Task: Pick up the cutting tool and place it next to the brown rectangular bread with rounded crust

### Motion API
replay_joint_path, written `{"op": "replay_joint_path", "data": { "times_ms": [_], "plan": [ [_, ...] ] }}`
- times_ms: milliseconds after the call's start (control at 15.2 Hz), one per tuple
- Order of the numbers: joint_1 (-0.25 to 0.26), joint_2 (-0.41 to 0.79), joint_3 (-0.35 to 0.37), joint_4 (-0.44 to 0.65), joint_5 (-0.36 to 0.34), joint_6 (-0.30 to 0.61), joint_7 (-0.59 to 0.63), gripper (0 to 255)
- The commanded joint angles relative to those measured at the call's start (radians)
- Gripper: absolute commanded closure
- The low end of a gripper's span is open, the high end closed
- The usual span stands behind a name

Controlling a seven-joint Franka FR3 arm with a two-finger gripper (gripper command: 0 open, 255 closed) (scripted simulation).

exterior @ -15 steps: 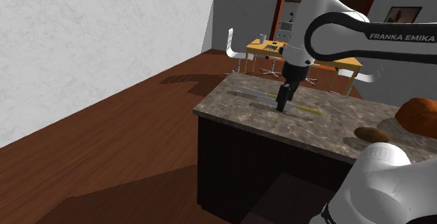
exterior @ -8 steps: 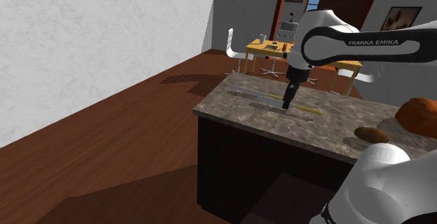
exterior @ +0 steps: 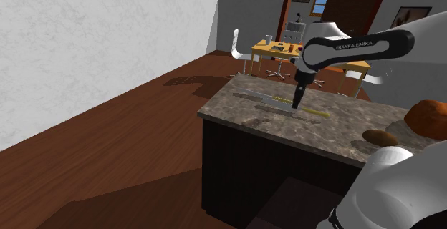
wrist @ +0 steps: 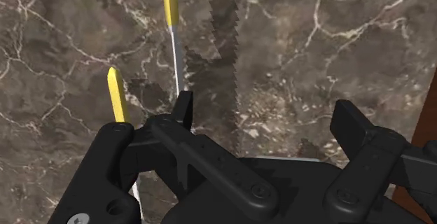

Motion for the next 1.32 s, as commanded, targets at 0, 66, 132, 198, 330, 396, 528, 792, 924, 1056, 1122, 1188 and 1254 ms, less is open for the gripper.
{"op": "replay_joint_path", "data": {
  "times_ms": [0, 66, 132, 198, 330, 396, 528, 792, 924, 1056, 1122, 1188, 1254],
  "plan": [
    [0.005, 0.056, -0.047, 0.021, -0.002, 0.045, -0.064, 0],
    [0.010, 0.089, -0.072, 0.038, 0.002, 0.065, -0.098, 0],
    [0.016, 0.124, -0.097, 0.057, 0.009, 0.085, -0.134, 0],
    [0.022, 0.161, -0.121, 0.078, 0.019, 0.105, -0.170, 0],
    [0.026, 0.190, -0.139, 0.082, 0.028, 0.131, -0.193, 0],
    [0.026, 0.197, -0.143, 0.074, 0.029, 0.145, -0.195, 0],
    [0.027, 0.211, -0.150, 0.058, 0.032, 0.175, -0.198, 0],
    [0.030, 0.241, -0.164, 0.033, 0.040, 0.228, -0.206, 0],
    [0.030, 0.241, -0.164, 0.033, 0.039, 0.228, -0.206, 0],
    [0.030, 0.241, -0.164, 0.033, 0.040, 0.228, -0.206, 0],
    [0.030, 0.241, -0.164, 0.033, 0.040, 0.228, -0.206, 0],
    [0.030, 0.241, -0.164, 0.033, 0.040, 0.228, -0.206, 0],
    [0.030, 0.241, -0.164, 0.033, 0.039, 0.228, -0.206, 0]
  ]
}}
